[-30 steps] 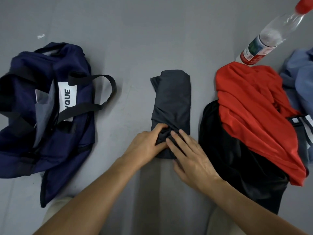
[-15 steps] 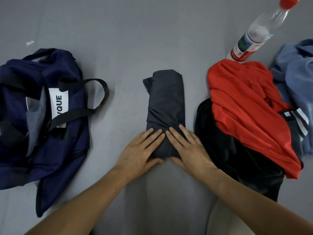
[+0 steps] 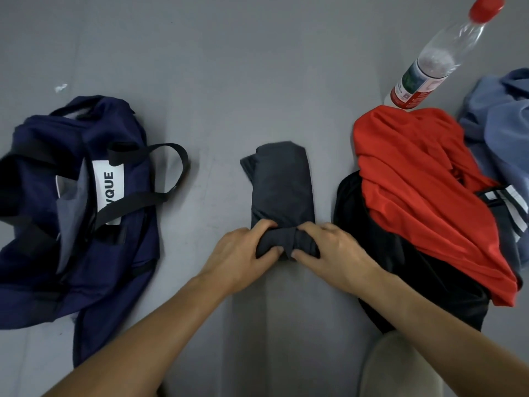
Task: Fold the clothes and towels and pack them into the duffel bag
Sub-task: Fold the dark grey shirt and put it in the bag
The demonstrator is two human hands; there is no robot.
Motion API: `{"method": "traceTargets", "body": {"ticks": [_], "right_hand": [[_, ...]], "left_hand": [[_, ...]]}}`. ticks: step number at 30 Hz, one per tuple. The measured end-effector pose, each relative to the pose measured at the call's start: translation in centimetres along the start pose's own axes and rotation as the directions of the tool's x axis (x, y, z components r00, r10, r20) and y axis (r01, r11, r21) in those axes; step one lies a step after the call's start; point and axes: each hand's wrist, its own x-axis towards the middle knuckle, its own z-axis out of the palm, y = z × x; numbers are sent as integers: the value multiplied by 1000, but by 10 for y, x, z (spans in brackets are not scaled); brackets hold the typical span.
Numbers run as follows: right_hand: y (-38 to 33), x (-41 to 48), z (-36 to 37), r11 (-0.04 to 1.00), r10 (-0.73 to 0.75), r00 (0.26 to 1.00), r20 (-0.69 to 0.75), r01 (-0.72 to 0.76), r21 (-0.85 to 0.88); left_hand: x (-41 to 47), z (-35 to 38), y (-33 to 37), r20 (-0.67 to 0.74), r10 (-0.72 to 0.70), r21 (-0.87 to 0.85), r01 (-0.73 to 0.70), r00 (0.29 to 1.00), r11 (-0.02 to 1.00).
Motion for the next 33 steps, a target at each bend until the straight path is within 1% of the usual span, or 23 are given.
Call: {"method": "traceTargets", "body": {"ticks": [2, 3, 4, 6, 7, 8, 10, 12, 13, 14, 15, 17, 19, 21, 22, 24, 25, 26, 28, 30, 31, 32, 33], "right_hand": [[-1, -2, -3, 997, 67, 997, 39, -68, 21], [-1, -4, 0, 998, 59, 998, -8, -59, -7], [-1, -6, 6, 998, 4, 994, -107, -12, -69], [0, -13, 18, 967, -198, 939, -281, 141, -211], [4, -16, 25, 937, -300, 903, -308, 218, -273], [8, -19, 30, 905, -367, 886, -283, 270, -328], [20, -23, 43, 867, -395, 898, -196, 294, -402], [30, -21, 50, 866, -377, 907, -189, 274, -418], [33, -19, 51, 871, -373, 906, -201, 267, -413], [34, -16, 50, 874, -372, 904, -210, 265, -406], [35, -14, 48, 875, -374, 904, -209, 268, -404], [35, -10, 46, 868, -375, 909, -180, 276, -413], [33, -9, 46, 871, -355, 922, -153, 268, -411], [27, -8, 45, 903, -319, 933, -169, 245, -353], [22, -7, 41, 934, -281, 941, -186, 224, -278], [10, -7, 31, 988, -153, 969, -193, 151, -27], [6, -7, 24, 992, -81, 985, -150, 95, 87], [3, -8, 18, 987, -30, 995, -90, 43, 153], [4, -7, 10, 968, 41, 999, 9, -42, 247], [4, -5, 8, 922, 131, 991, 35, -135, 363], [4, -2, 9, 902, 176, 984, 27, -172, 396], [2, 0, 11, 910, 197, 980, -3, -181, 373], [0, 1, 13, 942, 186, 980, -74, -157, 295]], "left_hand": [[-2, 1, 1, 60, -138, -144, 145, 989, 979], [-2, 2, 1, 74, -192, -175, 203, 978, 963], [-3, 5, 0, 73, -228, -168, 238, 971, 957], [-3, 10, 0, 25, -280, -117, 281, 960, 953], [-3, 12, 0, -17, -300, -81, 297, 954, 951], [-2, 13, 0, -68, -303, -43, 300, 951, 953], [-4, 16, 2, -201, -226, 32, 237, 953, 971], [-6, 21, 3, -312, 7, 157, 45, 950, 987], [-7, 26, 1, -310, 139, 217, -72, 941, 974], [-8, 30, -3, -268, 236, 255, -168, 934, 952], [-11, 34, -7, -200, 286, 283, -224, 937, 933], [-15, 38, -16, -62, 292, 334, -256, 954, 907], [-15, 36, -21, -11, 279, 353, -257, 960, 899], [-11, 29, -17, -26, 274, 304, -253, 961, 918], [-9, 23, -13, -40, 256, 258, -238, 966, 937], [-5, 10, -2, -28, 135, 122, -131, 990, 984], [-5, 5, 2, 1, 52, 56, -52, 999, 997], [-5, 2, 3, 37, -24, -6, 24, 999, 1000], [-4, -1, 4, 97, -150, -186, 166, 984, 968], [-4, 0, 4, 94, -241, -370, 259, 966, 892], [-4, 2, 5, 68, -280, -422, 282, 957, 862], [-3, 4, 6, 37, -319, -444, 301, 947, 844], [-3, 5, 8, 6, -355, -452, 319, 935, 833]]}}
